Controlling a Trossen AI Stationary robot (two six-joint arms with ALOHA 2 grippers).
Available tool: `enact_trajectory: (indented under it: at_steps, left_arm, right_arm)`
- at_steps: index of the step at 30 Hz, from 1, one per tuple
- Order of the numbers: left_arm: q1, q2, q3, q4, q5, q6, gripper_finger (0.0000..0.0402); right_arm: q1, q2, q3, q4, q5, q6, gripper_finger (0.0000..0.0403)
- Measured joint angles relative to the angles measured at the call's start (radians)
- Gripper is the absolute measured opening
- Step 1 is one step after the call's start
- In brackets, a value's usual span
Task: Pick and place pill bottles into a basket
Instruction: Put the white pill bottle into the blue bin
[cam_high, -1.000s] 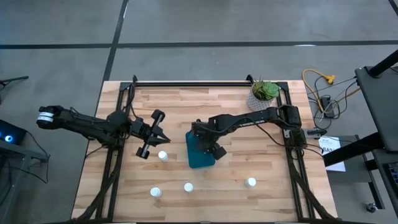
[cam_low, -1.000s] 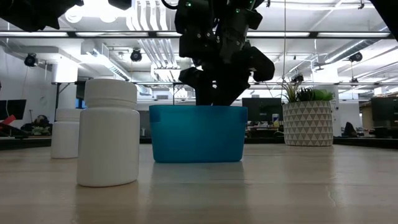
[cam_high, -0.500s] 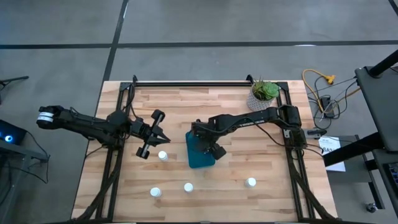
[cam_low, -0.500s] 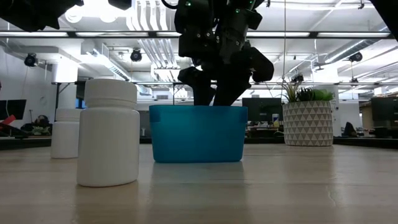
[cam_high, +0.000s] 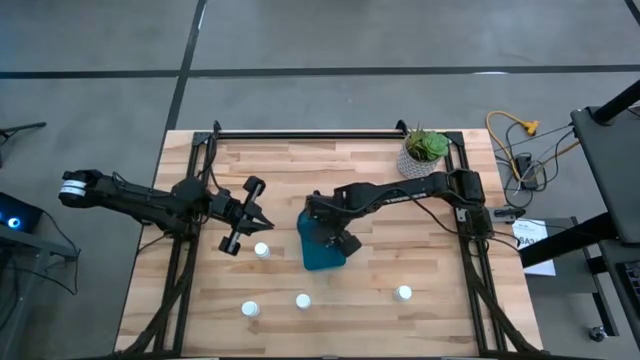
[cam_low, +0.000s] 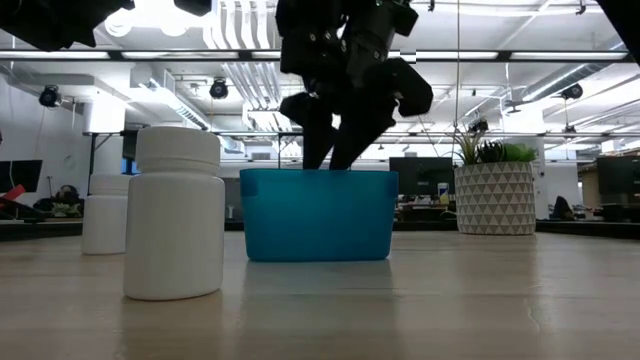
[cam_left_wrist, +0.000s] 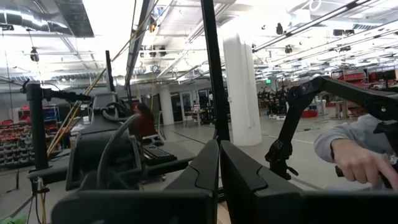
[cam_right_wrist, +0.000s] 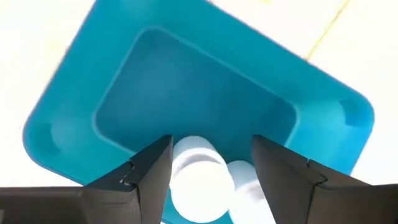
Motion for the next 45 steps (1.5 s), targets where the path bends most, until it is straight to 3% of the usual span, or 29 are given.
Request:
enact_trajectory:
  at_steps: [17, 23, 30, 38, 45]
  left_arm:
    - [0.000, 0.000, 0.000, 0.000, 0.000, 0.000, 0.0000]
    - [0.000, 0.000, 0.000, 0.000, 0.000, 0.000, 0.0000]
    - [0.000, 0.000, 0.000, 0.000, 0.000, 0.000, 0.0000]
    - [0.000, 0.000, 0.000, 0.000, 0.000, 0.000, 0.0000]
    - [0.000, 0.000, 0.000, 0.000, -0.002, 0.000, 0.0000]
  right_arm:
    - [0.011, -0.002, 0.207, -0.250, -0.002, 0.350, 0.0210]
    - [0.023, -0.002, 0.215, -0.299, 0.000, 0.518, 0.0210]
    - [0.060, -0.003, 0.180, -0.326, 0.005, 0.582, 0.0210]
    - [0.117, -0.009, 0.184, -0.437, 0.222, 0.678, 0.0210]
    - [0.191, -0.037, 0.183, -0.443, 0.236, 0.700, 0.0210]
